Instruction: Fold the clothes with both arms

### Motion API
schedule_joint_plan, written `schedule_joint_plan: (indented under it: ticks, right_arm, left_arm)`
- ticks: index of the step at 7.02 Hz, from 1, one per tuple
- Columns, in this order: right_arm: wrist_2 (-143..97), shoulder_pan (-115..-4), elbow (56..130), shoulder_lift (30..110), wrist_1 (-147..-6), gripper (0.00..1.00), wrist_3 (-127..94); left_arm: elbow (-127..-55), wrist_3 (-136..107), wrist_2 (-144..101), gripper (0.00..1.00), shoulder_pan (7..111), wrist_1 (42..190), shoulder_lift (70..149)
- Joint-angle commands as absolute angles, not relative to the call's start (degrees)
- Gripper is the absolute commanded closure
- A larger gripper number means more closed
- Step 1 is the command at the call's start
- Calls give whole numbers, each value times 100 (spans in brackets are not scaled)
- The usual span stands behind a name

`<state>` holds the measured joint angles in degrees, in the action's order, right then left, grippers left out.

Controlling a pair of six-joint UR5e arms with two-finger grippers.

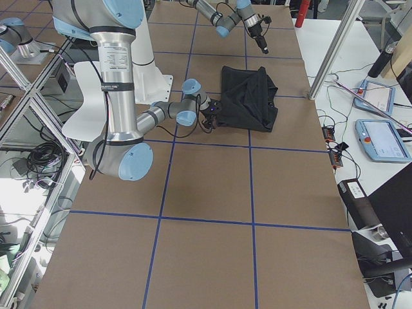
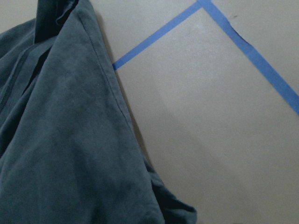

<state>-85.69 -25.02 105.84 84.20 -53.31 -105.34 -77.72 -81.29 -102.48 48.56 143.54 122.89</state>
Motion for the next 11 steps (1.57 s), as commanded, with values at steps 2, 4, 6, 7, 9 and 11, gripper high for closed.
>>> schedule_joint_plan:
  ticks: [2, 4, 6, 7, 9, 11]
  right_arm:
    - [-8490, -2443, 10547, 8402, -5344, 44, -10521]
    - [-8507, -2452, 10503, 8411, -5335, 100, -10521]
    - [-8543, -2452, 10512, 8402, -5335, 100, -10477]
    - [-8586, -2470, 10581, 8428, -5335, 100, -10477]
    - [-8604, -2453, 11358, 9056, -5344, 100, -10477]
    - [-8587, -1666, 12441, 9841, -5422, 100, -10660]
  left_arm:
    - [-7778, -8121, -10239, 38, 4852, 14370, 12182]
    - [-7770, -8112, -10239, 38, 4852, 14396, 12182]
    - [-7770, -8121, -10239, 38, 4852, 14396, 12182]
    - [-7770, -8121, -10239, 38, 4852, 14396, 12182]
    - [-7935, -8130, -10265, 38, 4852, 14405, 12182]
    - [-8252, -8156, -10510, 38, 4860, 14344, 12155]
